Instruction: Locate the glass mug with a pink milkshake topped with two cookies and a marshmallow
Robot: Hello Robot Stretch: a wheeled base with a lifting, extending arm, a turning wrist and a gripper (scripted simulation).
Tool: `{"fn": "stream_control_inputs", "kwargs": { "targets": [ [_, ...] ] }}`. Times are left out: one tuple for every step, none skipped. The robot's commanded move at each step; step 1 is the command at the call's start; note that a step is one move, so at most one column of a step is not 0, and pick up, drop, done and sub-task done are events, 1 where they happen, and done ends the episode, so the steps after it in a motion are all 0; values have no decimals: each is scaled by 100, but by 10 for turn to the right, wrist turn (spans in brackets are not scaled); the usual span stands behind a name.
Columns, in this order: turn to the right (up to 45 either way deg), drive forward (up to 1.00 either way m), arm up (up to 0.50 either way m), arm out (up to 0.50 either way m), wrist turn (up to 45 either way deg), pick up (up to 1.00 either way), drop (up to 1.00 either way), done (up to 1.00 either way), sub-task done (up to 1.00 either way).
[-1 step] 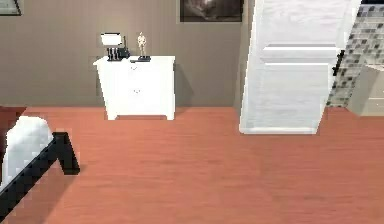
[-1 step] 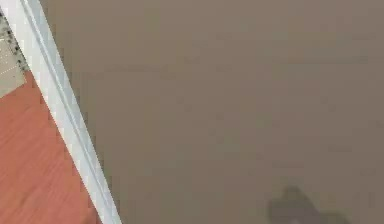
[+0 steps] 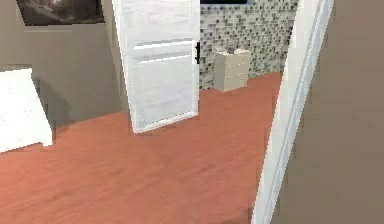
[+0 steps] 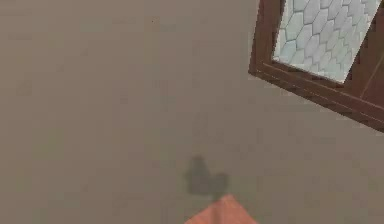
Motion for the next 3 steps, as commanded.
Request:
{"fn": "stream_control_inputs", "kwargs": {
  "targets": [
    [0, 10, 0, 0, 0, 0, 0, 0, 0],
    [-120, 0, 0, 0, 0, 0, 0, 0, 0],
    [0, 100, 0, 0, 0, 0, 0, 0, 0]
  ]
}}
